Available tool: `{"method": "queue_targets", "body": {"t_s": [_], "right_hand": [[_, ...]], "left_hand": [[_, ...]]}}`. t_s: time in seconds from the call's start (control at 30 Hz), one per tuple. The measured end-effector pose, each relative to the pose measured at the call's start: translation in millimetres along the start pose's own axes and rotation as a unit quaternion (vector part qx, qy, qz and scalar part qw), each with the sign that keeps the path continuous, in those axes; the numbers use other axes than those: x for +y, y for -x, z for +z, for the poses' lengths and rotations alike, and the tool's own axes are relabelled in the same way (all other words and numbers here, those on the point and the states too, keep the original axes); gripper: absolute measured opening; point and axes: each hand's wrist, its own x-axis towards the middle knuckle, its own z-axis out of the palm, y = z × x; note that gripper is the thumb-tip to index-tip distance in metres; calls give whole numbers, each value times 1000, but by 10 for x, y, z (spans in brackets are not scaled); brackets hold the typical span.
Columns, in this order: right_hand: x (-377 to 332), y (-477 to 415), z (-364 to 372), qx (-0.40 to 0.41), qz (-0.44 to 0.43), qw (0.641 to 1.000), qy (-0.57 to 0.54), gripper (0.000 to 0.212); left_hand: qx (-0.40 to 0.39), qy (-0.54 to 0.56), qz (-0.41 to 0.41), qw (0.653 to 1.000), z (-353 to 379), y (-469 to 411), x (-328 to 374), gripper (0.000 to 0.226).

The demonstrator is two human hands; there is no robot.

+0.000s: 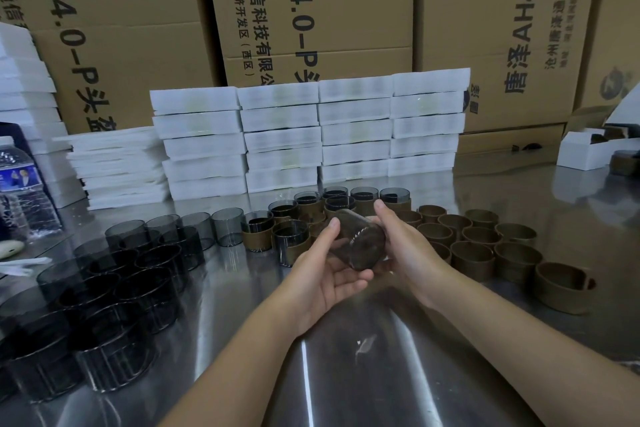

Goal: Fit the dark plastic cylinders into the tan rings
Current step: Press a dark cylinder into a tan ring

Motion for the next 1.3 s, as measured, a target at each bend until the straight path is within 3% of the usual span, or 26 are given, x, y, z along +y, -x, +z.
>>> {"method": "queue_targets", "body": {"t_s": [0.2,0.53,0.93,1.13,1.3], "right_hand": [[19,41,4,-21,-121,991,55,17],[91,32,7,-70,-179,977,88,58],[57,67,39,-40,-227,971,68,41],[100,26,35,-12,-235,970,66,11],[84,45,59,-3,-238,968,75,16]], "left_hand": [[23,59,-16,998,-64,-26,14,60],[19,49,-65,996,-76,-10,30,68],[52,-26,-54,997,-46,-29,-5,76],[65,-58,-4,996,5,-12,8,58],[71,-36,50,996,36,0,30,45]]}}
